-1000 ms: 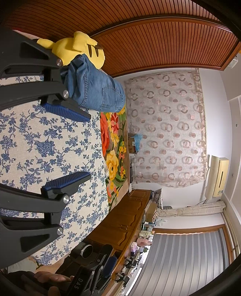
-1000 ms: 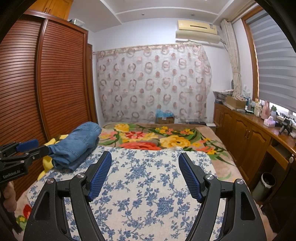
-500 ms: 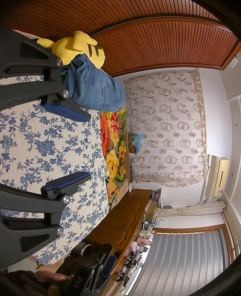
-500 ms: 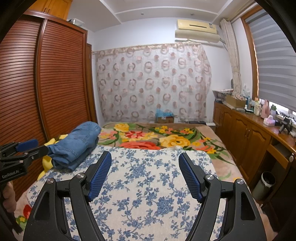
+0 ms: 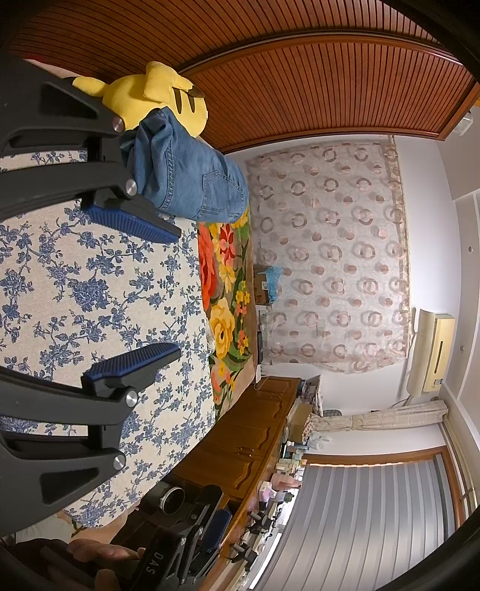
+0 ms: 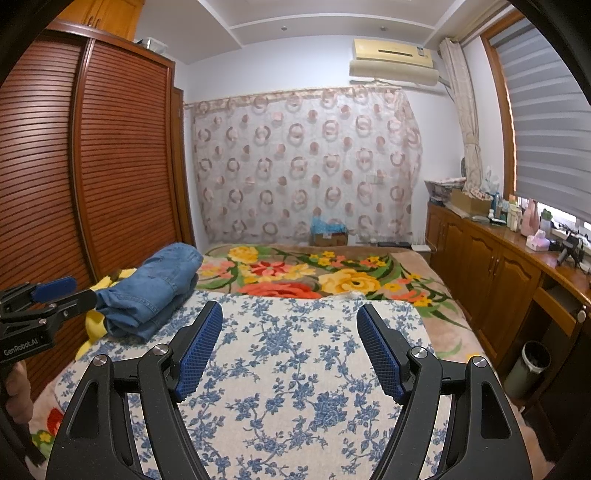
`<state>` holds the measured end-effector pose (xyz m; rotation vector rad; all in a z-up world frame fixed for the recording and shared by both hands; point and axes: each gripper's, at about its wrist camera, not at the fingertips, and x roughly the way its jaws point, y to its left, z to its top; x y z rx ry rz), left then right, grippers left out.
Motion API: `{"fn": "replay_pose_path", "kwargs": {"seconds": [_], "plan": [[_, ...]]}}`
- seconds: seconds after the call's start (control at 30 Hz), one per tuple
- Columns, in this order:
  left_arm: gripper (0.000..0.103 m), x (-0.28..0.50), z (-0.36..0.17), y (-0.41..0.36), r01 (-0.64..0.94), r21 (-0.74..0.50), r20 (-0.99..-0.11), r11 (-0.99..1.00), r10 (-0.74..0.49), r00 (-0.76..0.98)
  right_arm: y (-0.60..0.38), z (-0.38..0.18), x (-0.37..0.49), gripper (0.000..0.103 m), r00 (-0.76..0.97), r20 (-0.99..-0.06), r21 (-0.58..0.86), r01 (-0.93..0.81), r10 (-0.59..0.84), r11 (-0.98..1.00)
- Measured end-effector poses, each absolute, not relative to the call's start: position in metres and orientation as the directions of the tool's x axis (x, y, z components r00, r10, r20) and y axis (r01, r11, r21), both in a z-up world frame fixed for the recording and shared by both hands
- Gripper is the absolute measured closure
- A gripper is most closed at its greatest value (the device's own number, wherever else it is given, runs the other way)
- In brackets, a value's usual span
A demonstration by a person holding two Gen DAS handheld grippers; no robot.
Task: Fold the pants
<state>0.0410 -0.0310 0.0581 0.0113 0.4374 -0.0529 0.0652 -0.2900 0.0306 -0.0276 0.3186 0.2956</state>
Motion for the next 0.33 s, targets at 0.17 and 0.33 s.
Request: {"fn": "replay_pose_path", "kwargs": {"seconds": [0.17,0.33], "plan": [[0.047,0.0406,0.0577,-0.0313,0.053,-0.001,-0.423,0.999,-0.048,0.905,-0.2899,0.0308,0.0652,0.026,0.907,-0.312,0.020,-0.290,0.282,0.957],[0.047,0.0409,0.0579,-0.0303,0.054,-0.003,-0.423,0.999,-0.050,0.905,-0.2901,0.0306,0.0653,0.026,0.907,-0.312,0.021,-0.290,0.282,0.957]]}}
